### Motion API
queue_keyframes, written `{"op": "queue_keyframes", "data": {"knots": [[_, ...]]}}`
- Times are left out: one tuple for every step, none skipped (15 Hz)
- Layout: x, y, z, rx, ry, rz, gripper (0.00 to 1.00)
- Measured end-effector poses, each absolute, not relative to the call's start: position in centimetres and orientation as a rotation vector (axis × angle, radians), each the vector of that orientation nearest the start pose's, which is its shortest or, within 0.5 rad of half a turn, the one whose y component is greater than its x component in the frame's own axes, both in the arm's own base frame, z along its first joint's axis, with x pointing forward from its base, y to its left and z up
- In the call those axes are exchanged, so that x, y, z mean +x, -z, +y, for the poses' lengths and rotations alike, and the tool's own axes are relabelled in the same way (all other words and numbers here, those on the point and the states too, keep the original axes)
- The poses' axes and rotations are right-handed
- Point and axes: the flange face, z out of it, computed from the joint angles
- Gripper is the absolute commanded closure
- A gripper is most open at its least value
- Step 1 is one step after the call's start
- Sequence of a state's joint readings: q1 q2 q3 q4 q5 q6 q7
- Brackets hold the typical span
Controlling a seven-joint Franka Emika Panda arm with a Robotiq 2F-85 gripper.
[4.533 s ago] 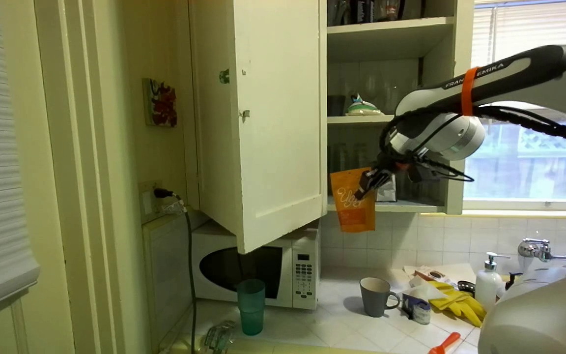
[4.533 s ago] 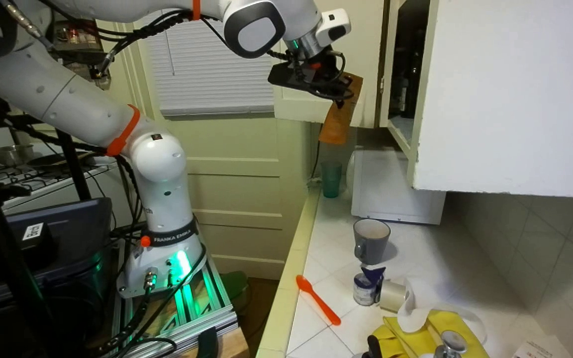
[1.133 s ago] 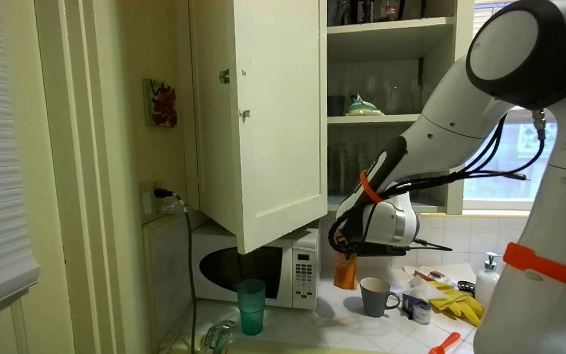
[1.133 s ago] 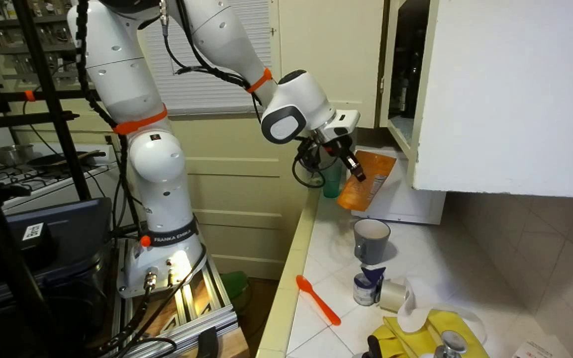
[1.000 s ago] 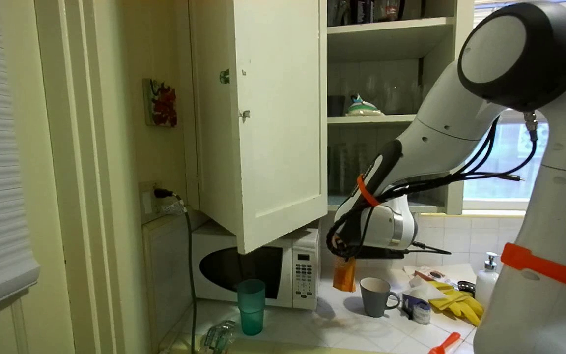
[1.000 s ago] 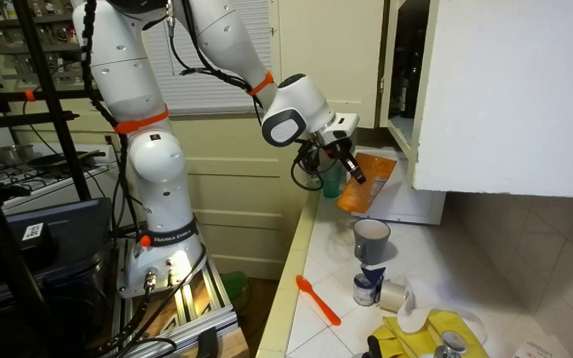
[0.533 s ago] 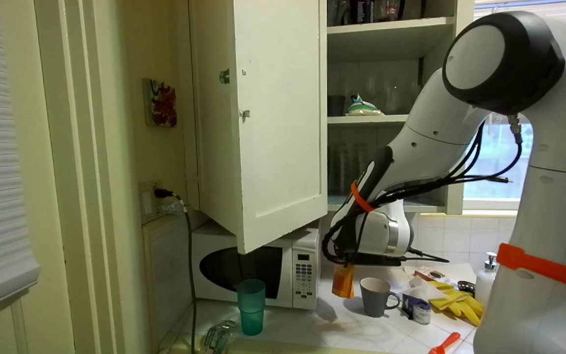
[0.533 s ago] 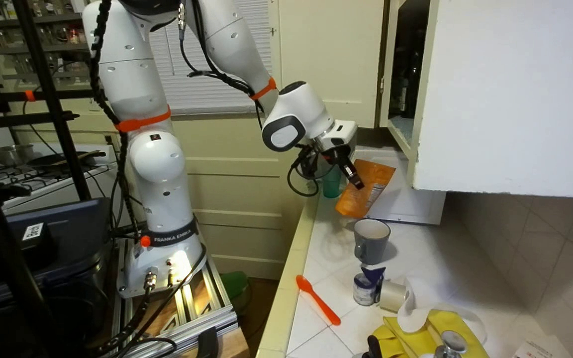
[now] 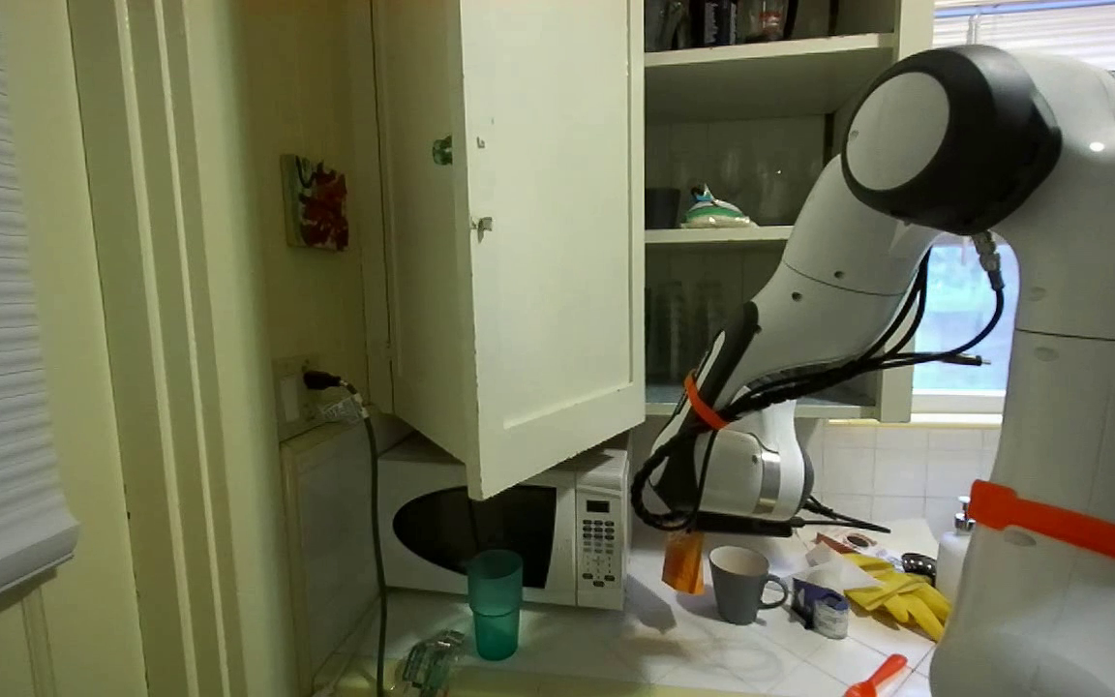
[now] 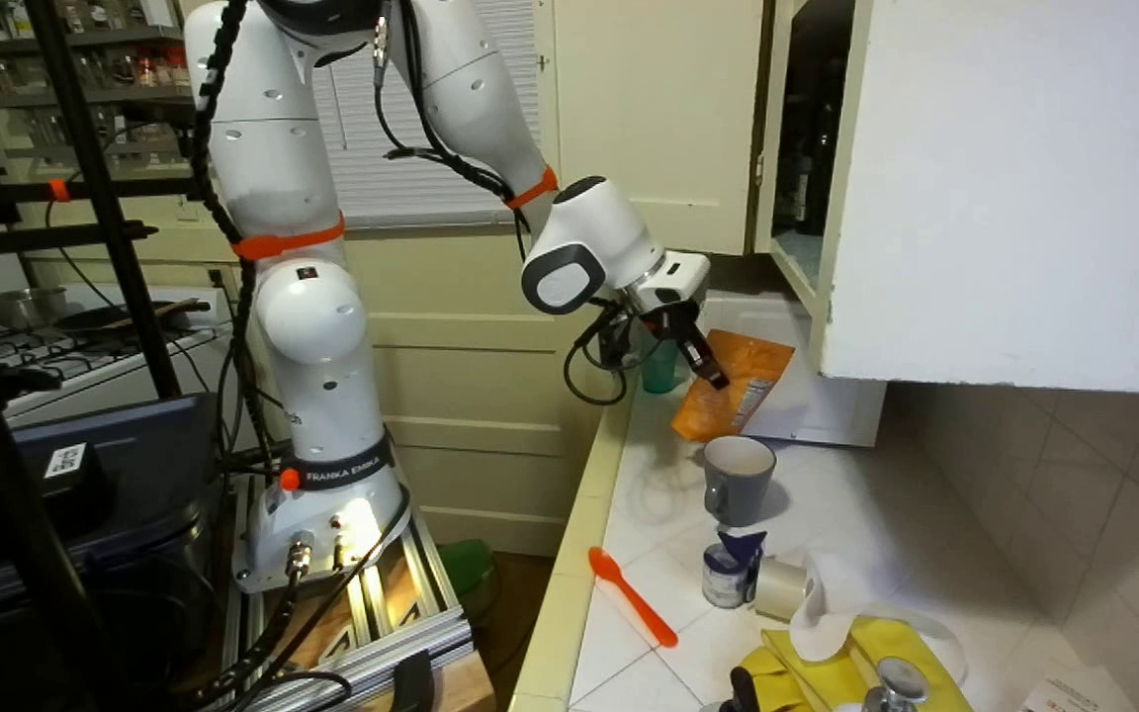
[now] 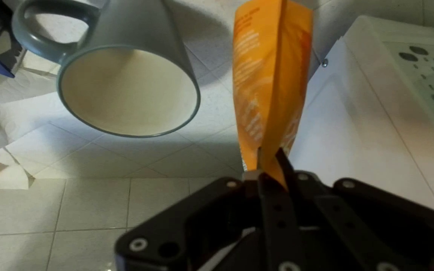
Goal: Move the orange packet from the bottom shelf and place it to the right of the microwave
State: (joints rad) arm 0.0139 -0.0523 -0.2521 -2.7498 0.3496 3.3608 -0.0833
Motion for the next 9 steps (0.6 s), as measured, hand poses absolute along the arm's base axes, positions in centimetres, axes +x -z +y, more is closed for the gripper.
{"op": "queue_keyframes", "data": {"knots": [[41.3,-30.4,-13.9,-2.922,1.020,0.804,1.00],[41.2,-30.1,-14.0,-2.922,1.019,0.821,1.00],[41.2,-29.8,-14.0,-2.923,1.017,0.836,1.00],[41.1,-29.5,-14.0,-2.924,1.011,0.849,1.00],[41.1,-29.1,-14.0,-2.926,1.005,0.862,1.00],[41.0,-28.8,-14.0,-2.929,0.995,0.871,1.00],[41.0,-28.4,-14.0,-2.932,0.986,0.880,1.00],[40.9,-28.1,-14.0,-2.935,0.978,0.889,0.74],[40.8,-27.8,-14.1,-2.937,0.970,0.897,0.73]]}}
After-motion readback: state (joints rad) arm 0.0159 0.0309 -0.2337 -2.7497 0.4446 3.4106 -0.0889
